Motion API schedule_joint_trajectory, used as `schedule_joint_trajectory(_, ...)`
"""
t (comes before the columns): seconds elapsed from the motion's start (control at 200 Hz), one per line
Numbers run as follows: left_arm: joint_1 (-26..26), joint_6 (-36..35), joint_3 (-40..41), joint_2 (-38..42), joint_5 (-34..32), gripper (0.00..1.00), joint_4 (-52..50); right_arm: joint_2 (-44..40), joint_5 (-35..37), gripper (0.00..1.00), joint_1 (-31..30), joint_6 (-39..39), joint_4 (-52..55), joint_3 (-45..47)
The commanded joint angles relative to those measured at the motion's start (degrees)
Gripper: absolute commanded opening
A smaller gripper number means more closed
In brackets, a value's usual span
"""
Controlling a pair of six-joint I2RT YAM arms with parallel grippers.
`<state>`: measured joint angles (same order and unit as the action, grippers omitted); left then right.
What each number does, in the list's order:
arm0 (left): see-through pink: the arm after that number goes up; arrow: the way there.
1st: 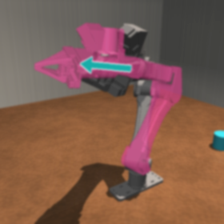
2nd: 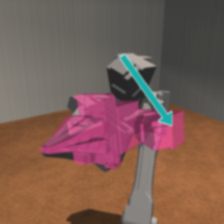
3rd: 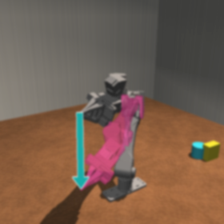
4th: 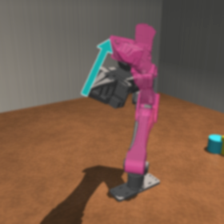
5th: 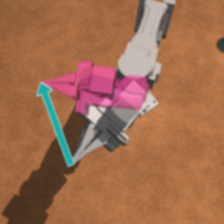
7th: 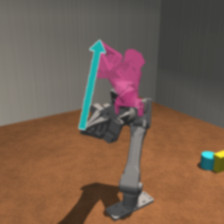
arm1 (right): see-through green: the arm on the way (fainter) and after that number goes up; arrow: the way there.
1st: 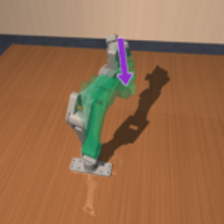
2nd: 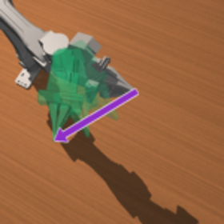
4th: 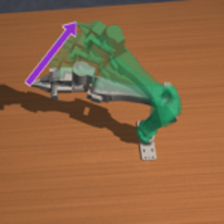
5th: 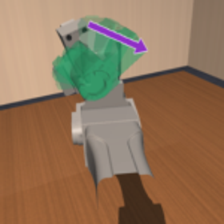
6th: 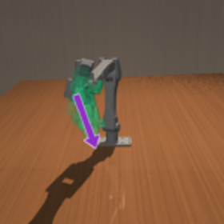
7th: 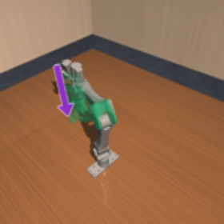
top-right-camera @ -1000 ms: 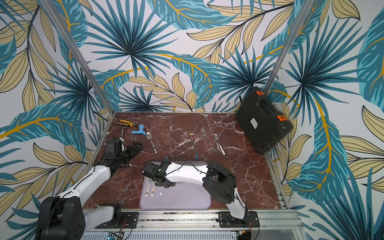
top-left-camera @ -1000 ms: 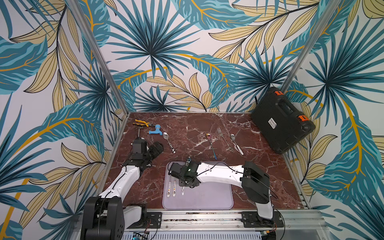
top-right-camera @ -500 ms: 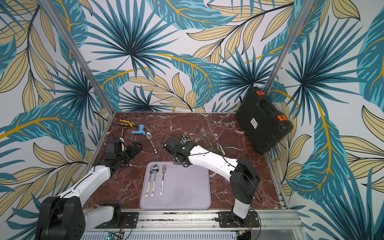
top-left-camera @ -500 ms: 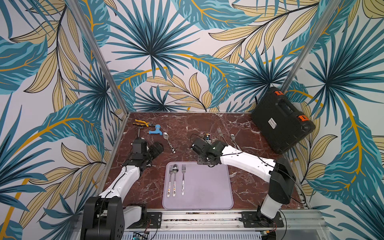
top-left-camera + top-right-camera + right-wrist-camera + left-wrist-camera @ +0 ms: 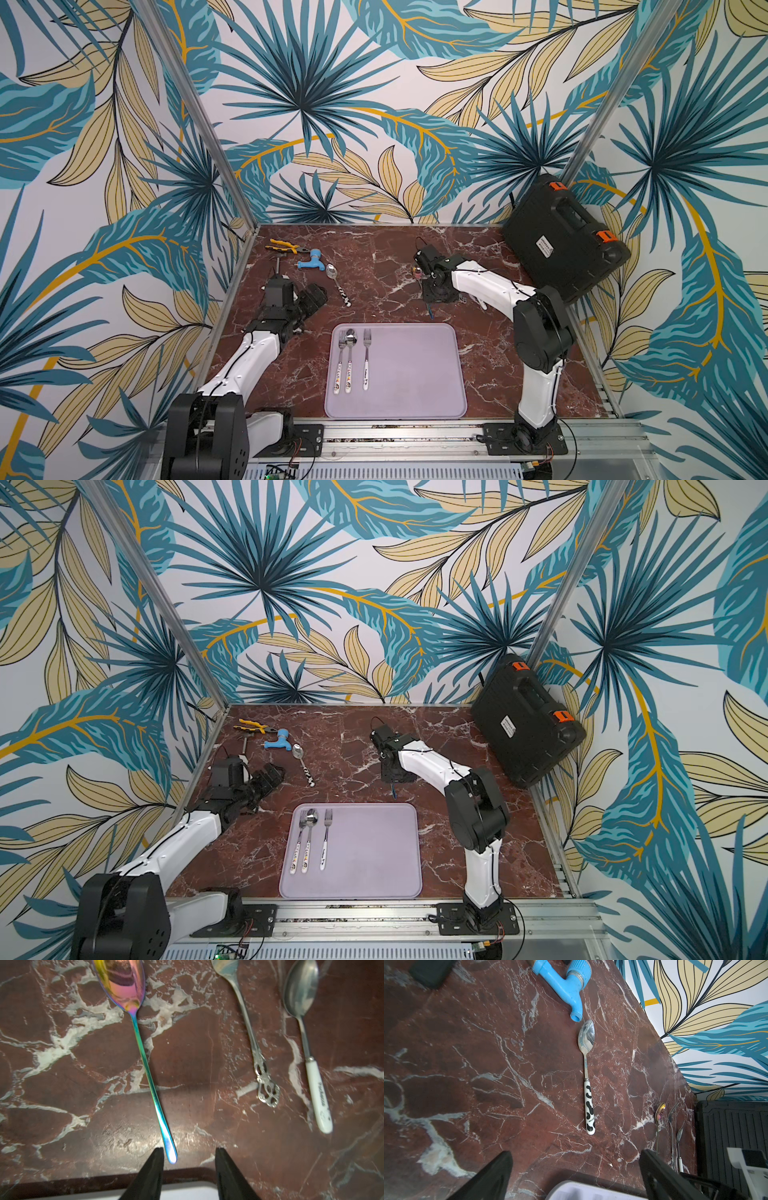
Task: Set the spoon and fork side by side
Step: Pick up the spoon from the center of the board.
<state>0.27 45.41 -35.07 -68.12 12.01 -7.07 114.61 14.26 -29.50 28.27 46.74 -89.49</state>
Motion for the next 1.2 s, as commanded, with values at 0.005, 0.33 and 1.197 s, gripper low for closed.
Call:
schedule_joint_trajectory(0.005, -0.37, -0.86, 0.83, -0.17, 0.0, 1.0, 0.66, 4.02, -2.99, 0.46, 0.22, -5.24, 0.35, -4.7)
schedule_joint_trajectory(0.33, -0.37, -1.12, 0.62, -0.7, -0.25, 1.0, 0.61, 12.32, -5.76, 0.45, 3.18, -5.67, 0.59, -10.67)
schedule_joint_trajectory(1.197, -0.45, -1.45, 0.4, -1.23, -0.49, 1.0, 0.39, 17.05, -6.79, 0.07, 3.46, -5.86, 1.73, -14.92)
